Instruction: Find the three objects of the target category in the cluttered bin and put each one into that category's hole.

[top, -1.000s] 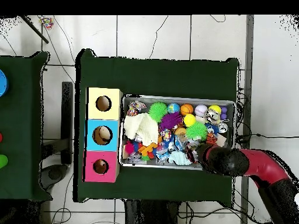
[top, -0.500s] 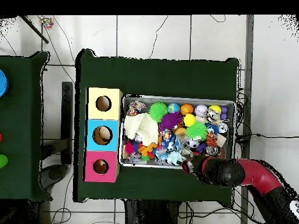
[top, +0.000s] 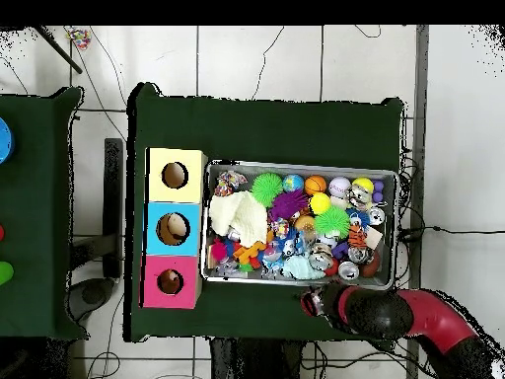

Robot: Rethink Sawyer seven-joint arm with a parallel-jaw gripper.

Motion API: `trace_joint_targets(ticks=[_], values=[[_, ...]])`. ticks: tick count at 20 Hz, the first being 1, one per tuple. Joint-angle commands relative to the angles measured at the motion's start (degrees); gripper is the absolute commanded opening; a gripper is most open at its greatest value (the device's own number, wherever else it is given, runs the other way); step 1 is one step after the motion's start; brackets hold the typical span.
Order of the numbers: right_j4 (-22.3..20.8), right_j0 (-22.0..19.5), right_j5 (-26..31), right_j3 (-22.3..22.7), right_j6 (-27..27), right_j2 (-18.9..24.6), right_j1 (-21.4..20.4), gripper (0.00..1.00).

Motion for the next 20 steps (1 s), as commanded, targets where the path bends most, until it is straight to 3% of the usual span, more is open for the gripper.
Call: trace_joint_targets(ticks=[1, 5, 11, 14, 20], values=[[5.4, 0.3, -0.1, 3.7, -0.6, 7.3, -12.2, 1.00], [9.0, 3.3, -2.2, 5.5, 6.5, 7.2, -19.8, 1.00], [15.5, 7.7, -2.8, 5.7, 11.6, 3.6, -25.7, 1.00], [15.3, 10.4, -3.7, 3.0, 12.4, -0.2, -24.6, 1.00], [14.0, 12.5, -3.3, -4.1, 9.3, -6.1, -18.3, 1.00]])
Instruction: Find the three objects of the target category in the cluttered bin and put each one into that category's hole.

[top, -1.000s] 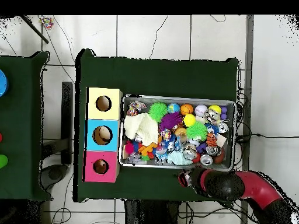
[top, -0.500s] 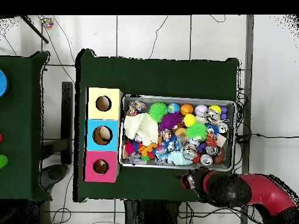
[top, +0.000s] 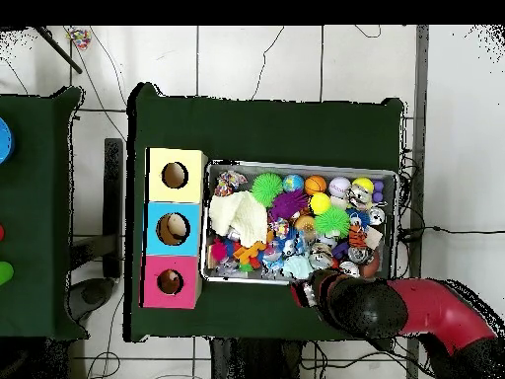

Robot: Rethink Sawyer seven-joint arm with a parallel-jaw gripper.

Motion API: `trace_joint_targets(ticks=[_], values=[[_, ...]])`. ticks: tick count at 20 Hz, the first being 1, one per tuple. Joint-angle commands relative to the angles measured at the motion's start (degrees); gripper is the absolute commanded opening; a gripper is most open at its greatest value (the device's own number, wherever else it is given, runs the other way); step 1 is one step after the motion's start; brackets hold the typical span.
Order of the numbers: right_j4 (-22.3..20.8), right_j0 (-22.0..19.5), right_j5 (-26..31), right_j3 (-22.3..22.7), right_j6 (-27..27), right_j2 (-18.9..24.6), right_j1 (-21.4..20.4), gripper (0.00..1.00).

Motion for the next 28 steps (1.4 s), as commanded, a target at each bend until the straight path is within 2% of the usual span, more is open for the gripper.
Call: trace_joint_targets(ticks=[1, 6, 11, 17, 22, 25, 28], values=[[0.8, 1.6, -2.6, -8.7, 8.7, -7.1, 3.9, 1.00], [1.1, -0.4, -1.6, -12.4, 4.6, -8.3, 8.7, 1.00], [0.3, -2.0, -0.8, -13.9, 1.6, -8.4, 10.4, 1.00], [-1.0, -1.6, -2.4, -12.3, 2.1, -8.4, 10.5, 1.00], [-2.4, -0.9, -4.0, -9.1, 2.8, -9.0, 9.7, 1.00], [-2.7, -0.6, -4.5, -10.1, 2.6, -9.3, 11.2, 1.00], [-1.7, -0.3, -2.4, -11.8, 2.9, -9.8, 11.2, 1.00]])
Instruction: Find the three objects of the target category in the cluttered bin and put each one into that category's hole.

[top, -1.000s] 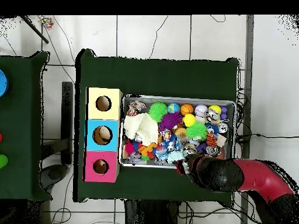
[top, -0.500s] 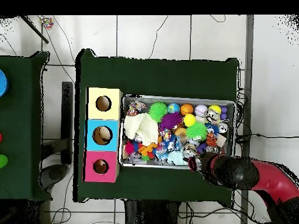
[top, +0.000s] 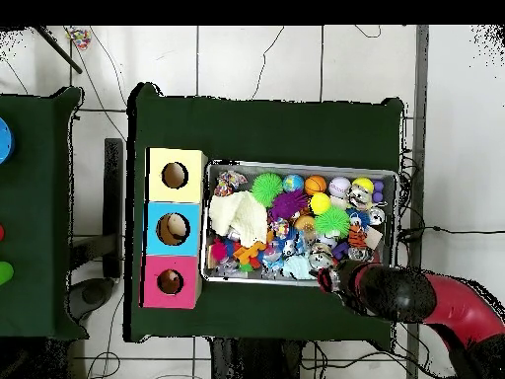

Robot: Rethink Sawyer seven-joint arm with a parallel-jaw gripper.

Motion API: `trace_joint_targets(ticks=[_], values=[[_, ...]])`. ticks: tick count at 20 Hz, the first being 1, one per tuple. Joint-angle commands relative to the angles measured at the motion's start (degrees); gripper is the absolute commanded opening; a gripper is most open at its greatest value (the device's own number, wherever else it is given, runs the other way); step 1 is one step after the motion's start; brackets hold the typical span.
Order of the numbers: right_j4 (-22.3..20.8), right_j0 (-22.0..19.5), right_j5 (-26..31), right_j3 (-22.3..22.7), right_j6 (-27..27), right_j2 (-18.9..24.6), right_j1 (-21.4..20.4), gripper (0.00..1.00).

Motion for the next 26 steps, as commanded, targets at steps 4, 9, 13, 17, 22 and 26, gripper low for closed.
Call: trace_joint_targets(ticks=[4, 9, 13, 17, 22, 26], values=[[0.1, 1.6, 0.1, -7.4, 2.8, -3.3, 3.2, 1.00], [0.5, 1.5, 2.8, -12.7, 1.0, -4.2, 5.5, 1.00], [2.6, 2.0, 6.6, -18.2, 0.3, -4.4, 8.1, 1.00], [1.0, 3.1, 7.4, -22.1, 0.9, -6.5, 8.3, 1.00], [-4.0, 7.2, 4.1, -27.8, 5.0, -11.7, 7.4, 1.00], [-5.1, 10.0, 2.7, -30.0, 8.0, -15.6, 7.0, 1.00]])
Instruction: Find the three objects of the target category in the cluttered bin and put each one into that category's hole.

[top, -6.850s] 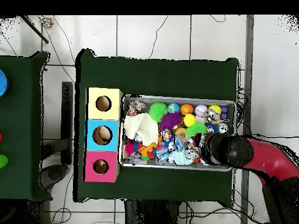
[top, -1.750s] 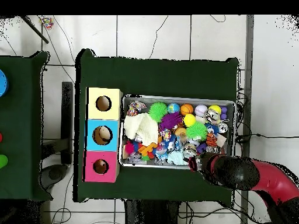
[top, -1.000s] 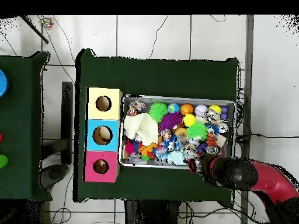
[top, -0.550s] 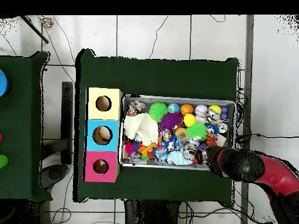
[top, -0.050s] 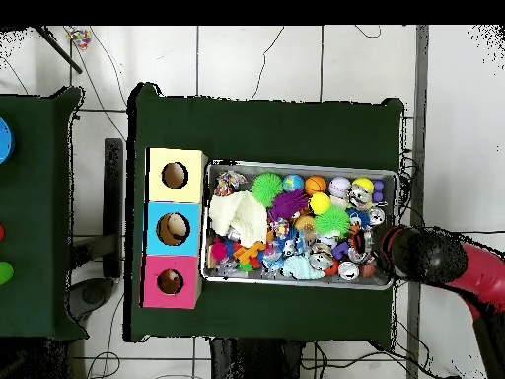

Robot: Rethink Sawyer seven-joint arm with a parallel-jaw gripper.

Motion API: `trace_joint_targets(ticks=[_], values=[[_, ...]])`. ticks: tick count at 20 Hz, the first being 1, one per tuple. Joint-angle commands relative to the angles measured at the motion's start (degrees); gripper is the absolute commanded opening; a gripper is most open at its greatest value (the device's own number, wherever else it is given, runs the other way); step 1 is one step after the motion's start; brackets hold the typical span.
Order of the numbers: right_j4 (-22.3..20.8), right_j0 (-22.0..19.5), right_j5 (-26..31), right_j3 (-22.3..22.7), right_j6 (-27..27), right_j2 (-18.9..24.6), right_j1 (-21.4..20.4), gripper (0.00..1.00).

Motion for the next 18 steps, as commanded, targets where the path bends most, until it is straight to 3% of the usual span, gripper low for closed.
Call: trace_joint_targets(ticks=[1, 9, 14, 18], values=[[-4.1, 4.9, 1.1, -11.2, 8.5, -8.2, 0.7, 1.00], [-4.5, 9.6, -6.5, -9.4, 13.8, -13.4, 1.6, 1.00], [-3.2, 14.3, -13.3, -2.2, 18.7, -16.8, 0.0, 1.00], [-2.7, 18.8, -16.9, 0.5, 20.8, -20.9, -0.8, 1.00]])
